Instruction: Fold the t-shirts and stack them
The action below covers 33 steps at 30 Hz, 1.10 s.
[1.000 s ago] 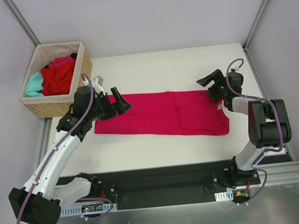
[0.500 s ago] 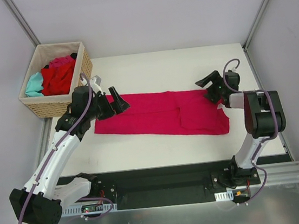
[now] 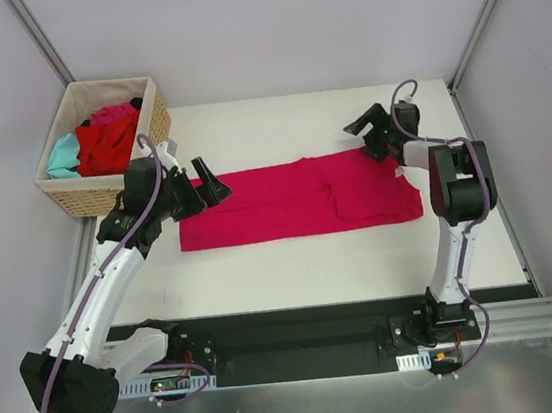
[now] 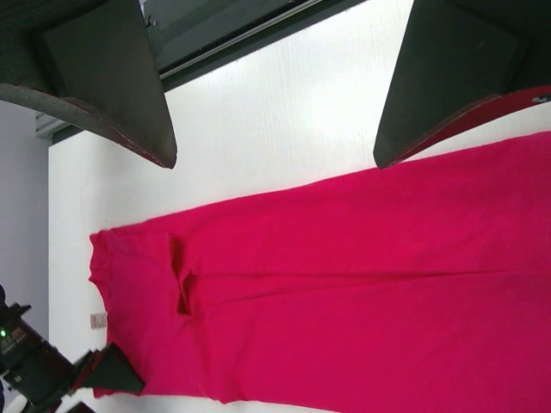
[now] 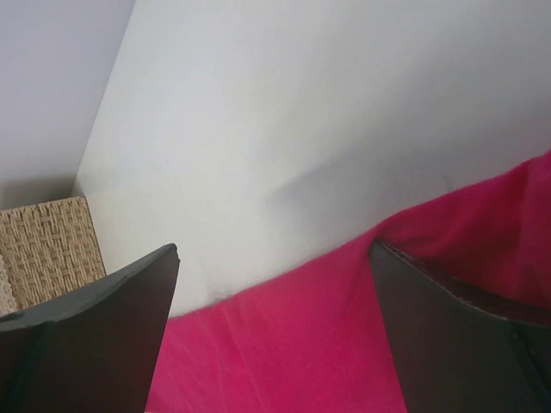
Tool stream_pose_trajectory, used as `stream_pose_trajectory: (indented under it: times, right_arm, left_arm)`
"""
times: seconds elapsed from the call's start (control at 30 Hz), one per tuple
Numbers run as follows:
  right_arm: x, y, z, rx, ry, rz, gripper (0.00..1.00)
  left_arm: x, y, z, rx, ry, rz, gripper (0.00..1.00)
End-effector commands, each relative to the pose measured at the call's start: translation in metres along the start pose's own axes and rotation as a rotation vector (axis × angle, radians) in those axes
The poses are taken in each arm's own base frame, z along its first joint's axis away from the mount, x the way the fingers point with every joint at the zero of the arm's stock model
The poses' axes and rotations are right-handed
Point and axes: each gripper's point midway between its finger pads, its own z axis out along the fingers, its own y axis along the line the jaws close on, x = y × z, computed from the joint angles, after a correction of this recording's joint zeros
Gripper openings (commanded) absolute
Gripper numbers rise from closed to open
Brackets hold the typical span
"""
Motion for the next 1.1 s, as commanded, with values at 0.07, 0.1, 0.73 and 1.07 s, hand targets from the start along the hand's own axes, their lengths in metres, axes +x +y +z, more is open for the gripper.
stream_pose_trajectory:
  times: [0.07, 0.1, 0.73, 1.07]
  right_arm:
    - [0.006, 0.040, 0.055, -0.018, 0.039, -0.052, 0.96]
    - [-0.006, 0.061, 0.061, -0.053, 0.014, -0.065, 0.96]
    - [-0.031, 0.202, -0.083, -0.295, -0.104, -0.283, 0.96]
    - [0.034, 0.172, -0.227, -0.330, -0.132, -0.404, 0.96]
  left_arm:
    - [-0.012, 0.000, -0.010, 0.013, -0.044, 0.031, 0.99]
    - [-0.012, 0.001, -0.011, 0.012, -0.044, 0.030, 0.99]
    - [0.011, 0.043, -0.005, -0.137, 0.040, -0.017, 0.99]
    - [0.077, 0.098, 0.033, -0.236, 0.134, -0.186, 0.99]
